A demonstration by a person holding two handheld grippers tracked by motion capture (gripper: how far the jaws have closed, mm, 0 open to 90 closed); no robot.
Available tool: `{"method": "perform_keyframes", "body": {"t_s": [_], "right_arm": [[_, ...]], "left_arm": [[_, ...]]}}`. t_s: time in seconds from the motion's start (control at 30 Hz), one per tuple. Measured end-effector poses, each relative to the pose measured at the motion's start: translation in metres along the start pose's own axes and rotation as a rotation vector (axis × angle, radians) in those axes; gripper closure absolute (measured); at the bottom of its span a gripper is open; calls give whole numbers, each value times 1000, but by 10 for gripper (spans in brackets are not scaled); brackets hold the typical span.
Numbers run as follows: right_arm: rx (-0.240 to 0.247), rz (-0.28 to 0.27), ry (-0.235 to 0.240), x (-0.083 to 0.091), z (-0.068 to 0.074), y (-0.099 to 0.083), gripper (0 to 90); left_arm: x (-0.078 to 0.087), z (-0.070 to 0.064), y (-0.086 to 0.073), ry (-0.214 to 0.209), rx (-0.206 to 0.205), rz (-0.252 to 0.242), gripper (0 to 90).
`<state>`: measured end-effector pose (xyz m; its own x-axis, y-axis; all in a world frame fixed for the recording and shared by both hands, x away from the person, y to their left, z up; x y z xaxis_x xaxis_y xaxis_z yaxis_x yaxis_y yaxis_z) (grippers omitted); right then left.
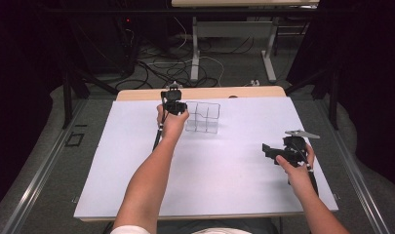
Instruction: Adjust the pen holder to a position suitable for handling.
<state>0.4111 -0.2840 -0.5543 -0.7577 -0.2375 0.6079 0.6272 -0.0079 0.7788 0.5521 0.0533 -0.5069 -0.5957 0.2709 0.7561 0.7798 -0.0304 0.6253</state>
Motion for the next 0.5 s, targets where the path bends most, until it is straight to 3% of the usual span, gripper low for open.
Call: {"method": "perform_keyframes", "body": {"t_s": [0.5], "right_arm": [[-2, 3, 0, 0, 1, 0, 21]], "left_arm": [[26, 7, -26, -24, 0, 16, 885]]}}
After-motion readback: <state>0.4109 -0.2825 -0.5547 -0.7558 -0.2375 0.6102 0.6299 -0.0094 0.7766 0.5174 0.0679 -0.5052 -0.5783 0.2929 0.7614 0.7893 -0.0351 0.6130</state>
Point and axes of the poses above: each handheld gripper's, and its own axes: x roughly backward along the jaws, y roughly out of its top, z roughly to its left, the point moved 6 cm from there along -x, roughly forward along the jaws, and after that the axes turned 1 degree about z, right-handed, at the moved point
